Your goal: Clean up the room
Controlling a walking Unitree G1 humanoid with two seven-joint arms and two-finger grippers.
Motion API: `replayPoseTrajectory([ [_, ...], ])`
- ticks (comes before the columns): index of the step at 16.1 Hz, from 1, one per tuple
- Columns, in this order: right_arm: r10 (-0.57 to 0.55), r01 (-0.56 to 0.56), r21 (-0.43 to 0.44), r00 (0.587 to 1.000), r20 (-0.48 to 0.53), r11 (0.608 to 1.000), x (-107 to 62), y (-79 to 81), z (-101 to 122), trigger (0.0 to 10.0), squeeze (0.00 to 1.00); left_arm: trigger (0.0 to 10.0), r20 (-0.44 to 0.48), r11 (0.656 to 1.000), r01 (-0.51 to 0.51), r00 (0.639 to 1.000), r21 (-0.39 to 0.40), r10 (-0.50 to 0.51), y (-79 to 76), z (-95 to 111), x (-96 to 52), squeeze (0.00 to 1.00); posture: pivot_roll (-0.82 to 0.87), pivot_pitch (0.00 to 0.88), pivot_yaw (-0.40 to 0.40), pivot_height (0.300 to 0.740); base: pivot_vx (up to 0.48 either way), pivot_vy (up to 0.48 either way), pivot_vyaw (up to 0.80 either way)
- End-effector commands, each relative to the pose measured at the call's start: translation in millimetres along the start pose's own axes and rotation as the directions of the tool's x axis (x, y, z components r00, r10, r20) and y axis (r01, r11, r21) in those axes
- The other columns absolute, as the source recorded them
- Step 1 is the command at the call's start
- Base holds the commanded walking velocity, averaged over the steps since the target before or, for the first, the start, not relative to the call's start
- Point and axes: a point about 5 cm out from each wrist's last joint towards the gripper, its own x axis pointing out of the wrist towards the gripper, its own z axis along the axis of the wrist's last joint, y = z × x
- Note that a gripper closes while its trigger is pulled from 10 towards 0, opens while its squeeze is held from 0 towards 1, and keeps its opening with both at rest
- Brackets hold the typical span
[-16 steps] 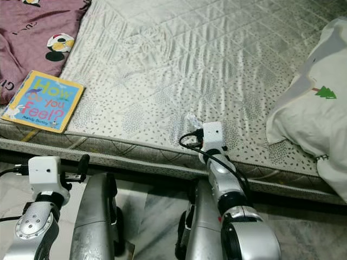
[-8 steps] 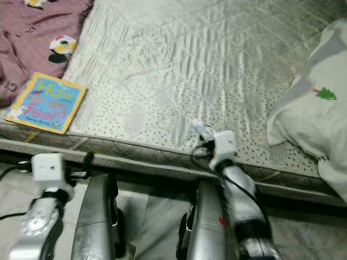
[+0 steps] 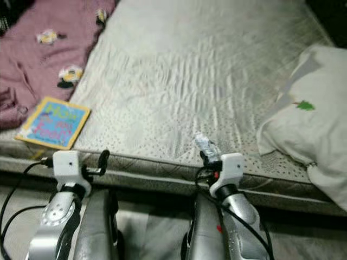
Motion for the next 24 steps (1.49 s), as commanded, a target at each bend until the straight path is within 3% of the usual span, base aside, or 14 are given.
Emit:
replayPoseTrajectory([
  [1,0.049,-0.050,-0.067,0.999,-0.011,0.997,7.6,7.3,5,10.0,0.00,10.0,-0.002,1.000,0.014,1.000,0.003,-0.014,-2.6,-1,2.5,0.00,0.00,0.034,-0.015,0.564,0.000,0.000,0.00],
  [2,0.071,-0.078,-0.101,0.995,-0.073,0.992,14.4,9.3,-1,10.0,0.00,10.0,0.003,1.000,0.020,1.000,0.007,-0.020,-3.8,1,4.3,0.00,0.00,0.042,-0.020,0.564,0.000,0.000,0.00],
  [6,0.032,-0.035,-0.090,0.999,-0.028,0.995,36.0,3.1,11,10.0,0.00,10.0,0.004,1.000,-0.019,1.000,0.006,0.019,3.3,-4,-1.7,0.00,0.04,0.037,-0.038,0.564,0.000,0.000,0.00],
  [9,0.003,-0.003,-0.007,1.000,0.022,1.000,26.9,-2.6,16,10.0,0.00,10.0,-0.001,0.998,-0.057,0.998,0.010,0.057,7.8,-10,-4.9,0.00,0.03,0.012,-0.037,0.564,0.000,0.000,0.00],
  [13,-0.063,0.063,0.014,0.996,0.063,0.998,15.8,-6.2,20,10.0,0.00,10.0,0.004,1.000,-0.024,1.000,0.004,0.024,1.2,-9,1.1,0.00,0.01,0.000,-0.011,0.564,0.000,0.000,0.00],
  [16,-0.117,0.115,0.022,0.984,0.135,0.993,13.3,-8.7,33,10.0,0.00,10.0,0.024,1.000,-0.004,1.000,0.014,0.004,1.6,-3,12.9,0.00,0.00,0.000,0.004,0.599,0.000,0.000,0.00],
  [24,-0.155,0.155,0.010,0.978,0.138,0.988,13.9,-11.4,33,10.0,0.00,10.0,0.026,0.999,0.039,0.999,-0.006,-0.039,-4.5,-3,14.4,0.00,-0.01,0.000,0.012,0.699,0.000,0.000,0.00],
])
